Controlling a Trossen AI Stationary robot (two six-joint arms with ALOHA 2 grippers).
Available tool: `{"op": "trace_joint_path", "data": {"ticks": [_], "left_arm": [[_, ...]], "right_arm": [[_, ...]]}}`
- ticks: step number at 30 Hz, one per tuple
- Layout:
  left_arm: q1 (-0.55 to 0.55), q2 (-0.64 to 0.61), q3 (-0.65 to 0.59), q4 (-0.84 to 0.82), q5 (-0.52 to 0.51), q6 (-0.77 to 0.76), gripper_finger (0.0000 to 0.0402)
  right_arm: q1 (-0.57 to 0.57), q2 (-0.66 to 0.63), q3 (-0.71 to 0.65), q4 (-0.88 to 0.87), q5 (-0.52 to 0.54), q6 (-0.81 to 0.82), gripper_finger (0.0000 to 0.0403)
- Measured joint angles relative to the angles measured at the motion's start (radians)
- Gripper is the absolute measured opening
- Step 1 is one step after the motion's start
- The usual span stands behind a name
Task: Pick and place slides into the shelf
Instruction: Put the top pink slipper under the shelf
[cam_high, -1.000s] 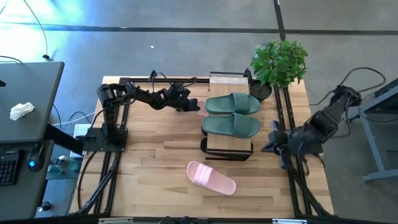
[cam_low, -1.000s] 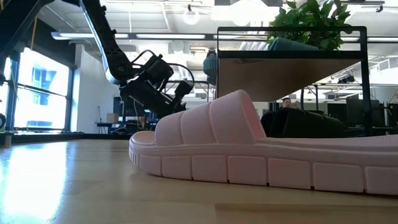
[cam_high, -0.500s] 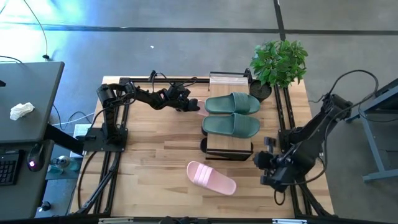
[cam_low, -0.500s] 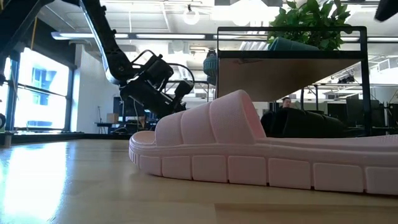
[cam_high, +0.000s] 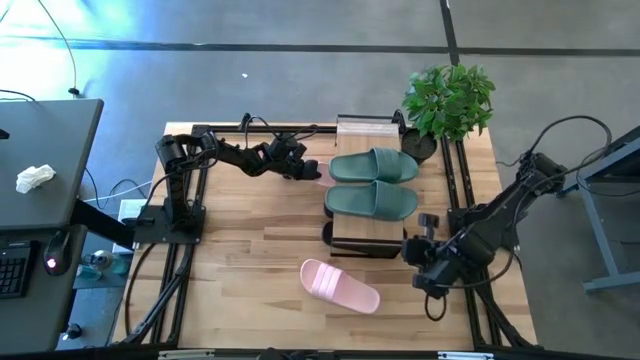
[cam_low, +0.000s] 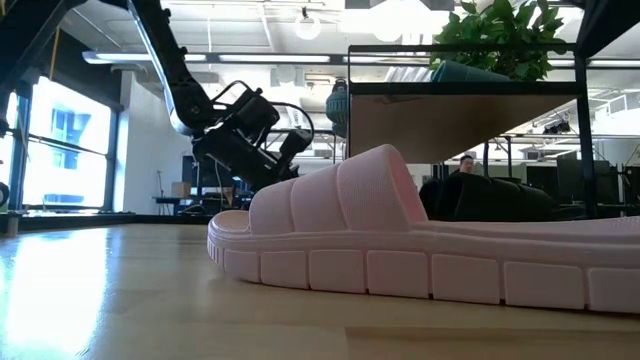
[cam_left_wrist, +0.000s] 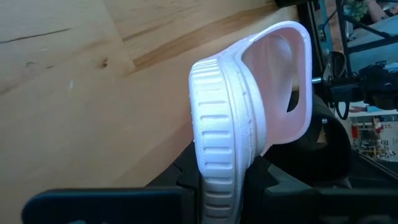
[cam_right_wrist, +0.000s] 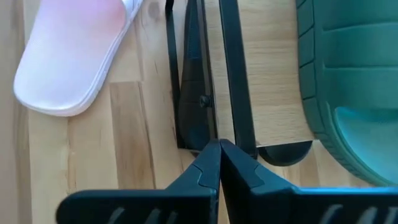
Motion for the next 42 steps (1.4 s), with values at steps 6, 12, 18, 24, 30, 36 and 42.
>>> {"op": "trace_joint_path", "data": {"ticks": [6,12,18,24,30,36,42], "left_arm": [[0.0,0.0,0.0,-0.004,0.0,0.011,0.0042],[0.0,0.0,0.0,-0.006,0.0,0.034,0.0042],[-0.006,0.0,0.022,-0.037,-0.004,0.062,0.0042],[-0.007,0.0,0.076,-0.114,-0.012,0.091,0.0042],[-0.018,0.001,0.139,-0.173,0.0,0.086,0.0042],[-0.025,0.039,0.172,-0.195,0.005,0.042,0.0042],[-0.032,0.064,0.171,-0.185,0.005,0.017,0.0042]], "right_arm": [[-0.02,0.0,0.0,0.007,-0.015,-0.037,0.0],[-0.02,0.0,0.0,0.008,-0.014,-0.047,0.0],[-0.02,0.0,0.0,0.009,-0.014,-0.049,0.0],[-0.02,0.0,0.0,0.011,-0.016,-0.044,0.0],[-0.02,0.0,-0.001,0.02,-0.02,-0.039,0.0],[-0.021,0.0,-0.001,0.024,-0.026,-0.038,0.0],[-0.02,0.0,-0.001,0.026,-0.032,-0.025,0.0]]}}
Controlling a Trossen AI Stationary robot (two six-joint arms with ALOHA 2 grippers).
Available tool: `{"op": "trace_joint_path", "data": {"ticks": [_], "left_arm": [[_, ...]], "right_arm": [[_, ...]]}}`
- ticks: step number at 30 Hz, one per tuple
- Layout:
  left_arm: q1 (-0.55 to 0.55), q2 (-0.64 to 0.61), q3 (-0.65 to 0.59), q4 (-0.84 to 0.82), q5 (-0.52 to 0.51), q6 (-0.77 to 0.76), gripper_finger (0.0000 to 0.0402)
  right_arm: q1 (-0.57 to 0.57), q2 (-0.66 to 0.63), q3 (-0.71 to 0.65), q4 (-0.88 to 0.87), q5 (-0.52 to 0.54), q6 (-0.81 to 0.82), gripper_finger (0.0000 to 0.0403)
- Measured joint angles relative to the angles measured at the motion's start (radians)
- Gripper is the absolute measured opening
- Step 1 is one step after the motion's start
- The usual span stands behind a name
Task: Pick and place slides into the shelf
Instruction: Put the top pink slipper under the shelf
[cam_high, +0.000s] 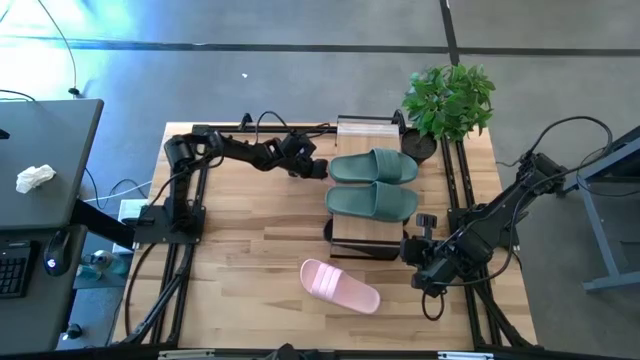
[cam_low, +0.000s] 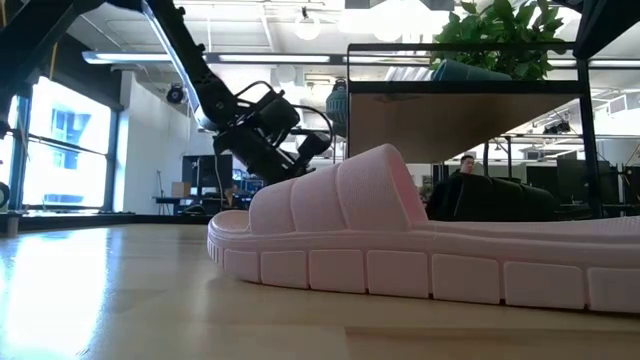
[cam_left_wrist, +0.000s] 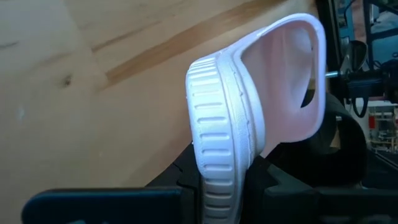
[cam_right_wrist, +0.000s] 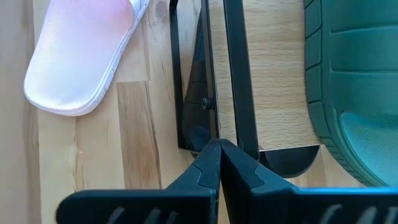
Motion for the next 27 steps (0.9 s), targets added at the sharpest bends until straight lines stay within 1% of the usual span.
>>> {"op": "trace_joint_path", "data": {"ticks": [5,11,16,21,27], "left_arm": [[0.0,0.0,0.0,0.006,-0.004,0.009,0.0049],[-0.003,0.002,-0.001,0.01,0.007,0.013,0.0098],[-0.003,0.002,-0.001,0.013,0.006,0.013,0.0125],[-0.001,0.002,-0.001,0.013,0.002,0.023,0.014],[-0.001,0.002,-0.001,0.003,0.017,0.075,0.0152]], "right_arm": [[0.0,0.0,0.0,0.0,-0.001,0.003,0.0],[0.0,0.0,0.0,-0.001,-0.007,0.008,0.0],[0.0,0.0,0.0,-0.002,-0.008,0.013,0.0],[0.0,0.0,0.0,-0.002,-0.009,0.021,0.0],[0.0,0.0,0.0,-0.001,-0.011,0.021,0.0]]}}
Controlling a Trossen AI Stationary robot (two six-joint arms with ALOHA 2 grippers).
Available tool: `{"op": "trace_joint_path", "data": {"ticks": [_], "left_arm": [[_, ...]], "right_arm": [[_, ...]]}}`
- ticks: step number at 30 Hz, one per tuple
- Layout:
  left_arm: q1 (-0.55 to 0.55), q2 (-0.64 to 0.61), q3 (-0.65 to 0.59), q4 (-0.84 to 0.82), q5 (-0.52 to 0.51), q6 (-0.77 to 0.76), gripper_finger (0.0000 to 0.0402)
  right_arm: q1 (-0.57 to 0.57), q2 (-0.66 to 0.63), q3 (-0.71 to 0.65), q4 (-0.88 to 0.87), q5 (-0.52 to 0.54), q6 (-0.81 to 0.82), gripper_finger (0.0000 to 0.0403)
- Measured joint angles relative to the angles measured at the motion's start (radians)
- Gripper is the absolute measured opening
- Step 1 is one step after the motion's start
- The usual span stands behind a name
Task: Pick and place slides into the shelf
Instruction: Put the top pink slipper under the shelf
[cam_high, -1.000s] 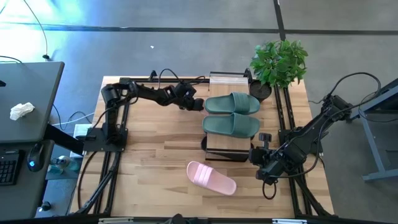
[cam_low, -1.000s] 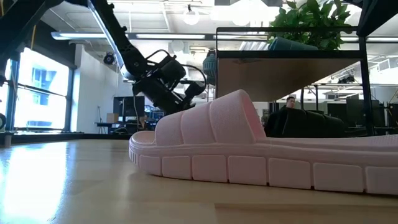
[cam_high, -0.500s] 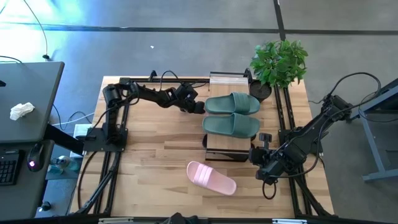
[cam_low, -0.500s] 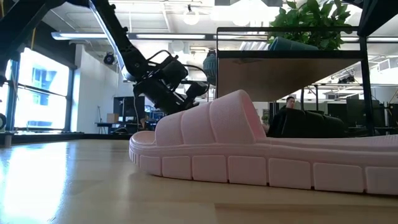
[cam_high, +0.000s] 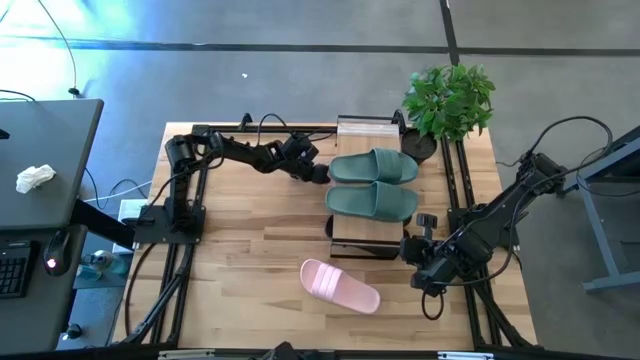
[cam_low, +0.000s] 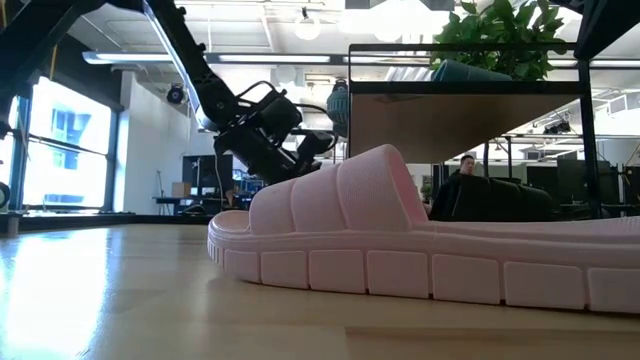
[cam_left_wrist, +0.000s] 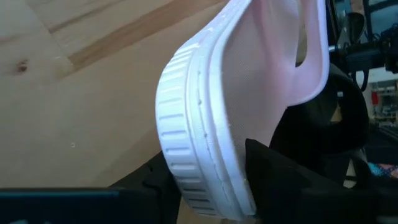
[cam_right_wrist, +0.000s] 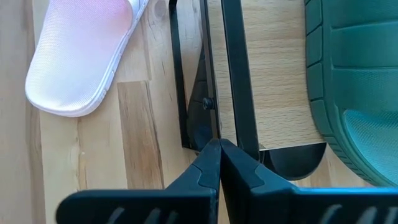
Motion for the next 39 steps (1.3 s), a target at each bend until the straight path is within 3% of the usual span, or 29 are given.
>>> {"op": "trace_joint_path", "data": {"ticks": [25,30,39], "left_arm": [[0.0,-0.001,0.0,-0.029,0.027,0.101,0.0166],[0.002,-0.002,0.0,-0.04,0.099,0.094,0.0166],[-0.006,-0.002,0.0,-0.058,0.013,0.139,0.0166]], "right_arm": [[0.0,0.0,0.0,0.004,-0.006,0.008,0.0],[0.0,0.0,0.0,0.005,-0.006,0.008,0.0],[0.0,0.0,0.0,0.008,-0.002,0.0,0.0]]}}
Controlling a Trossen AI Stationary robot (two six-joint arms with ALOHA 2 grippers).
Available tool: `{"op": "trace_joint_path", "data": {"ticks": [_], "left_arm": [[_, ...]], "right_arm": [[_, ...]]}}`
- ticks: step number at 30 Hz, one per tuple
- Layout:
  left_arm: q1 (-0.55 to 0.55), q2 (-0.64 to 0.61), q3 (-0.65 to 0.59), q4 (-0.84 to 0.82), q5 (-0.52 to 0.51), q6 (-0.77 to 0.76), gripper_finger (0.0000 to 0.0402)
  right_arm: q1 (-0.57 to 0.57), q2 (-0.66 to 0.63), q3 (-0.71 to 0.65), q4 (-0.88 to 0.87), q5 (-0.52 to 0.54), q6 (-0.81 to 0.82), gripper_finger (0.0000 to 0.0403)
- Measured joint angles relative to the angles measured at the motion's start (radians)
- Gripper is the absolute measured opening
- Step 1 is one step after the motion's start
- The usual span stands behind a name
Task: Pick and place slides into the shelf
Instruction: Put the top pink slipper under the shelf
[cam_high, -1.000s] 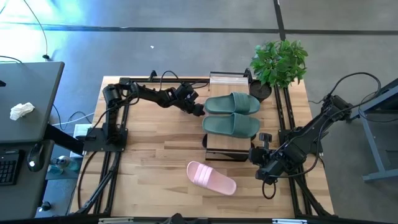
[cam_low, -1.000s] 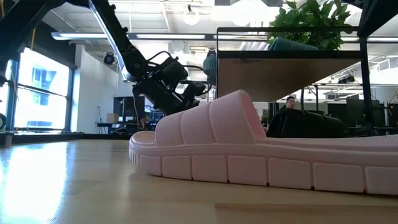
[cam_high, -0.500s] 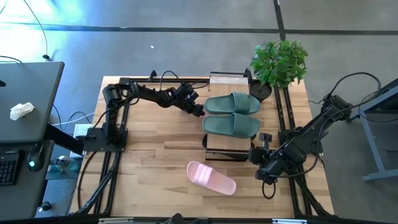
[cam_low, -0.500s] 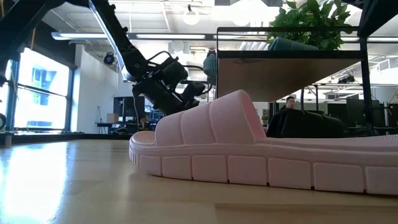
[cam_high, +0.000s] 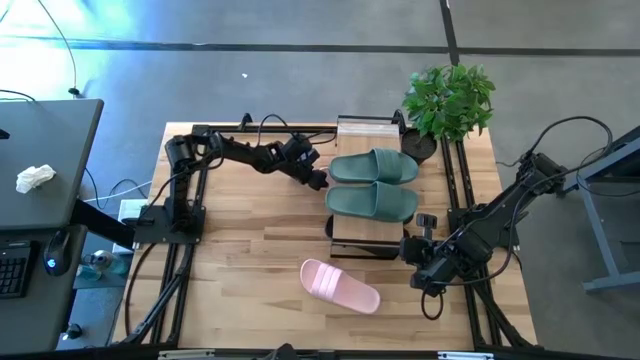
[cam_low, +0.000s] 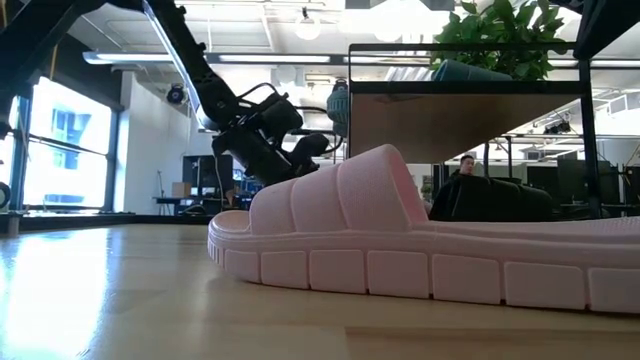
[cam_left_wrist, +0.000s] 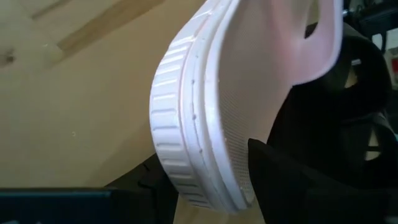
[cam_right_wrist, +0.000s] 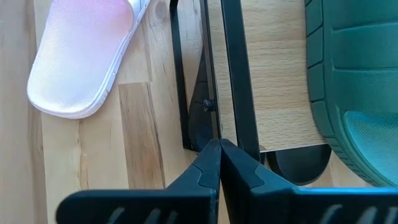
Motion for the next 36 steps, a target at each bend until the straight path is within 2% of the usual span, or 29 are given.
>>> {"op": "trace_joint_path", "data": {"ticks": [12,18,27,36], "left_arm": [[-0.002,-0.001,0.0,0.002,-0.016,-0.004,0.0166],[0.0,-0.001,0.0,-0.012,0.036,-0.019,0.0166],[-0.029,-0.004,0.001,-0.033,-0.11,0.044,0.0166],[-0.047,-0.012,0.002,-0.05,-0.17,0.065,0.0166]], "right_arm": [[0.0,0.0,0.0,0.012,-0.004,0.007,0.0],[0.0,0.0,0.0,0.017,-0.003,0.007,0.0],[0.001,0.0,0.0,0.019,-0.007,0.0,0.0],[0.001,0.0,0.0,0.022,-0.008,0.0,0.0]]}}
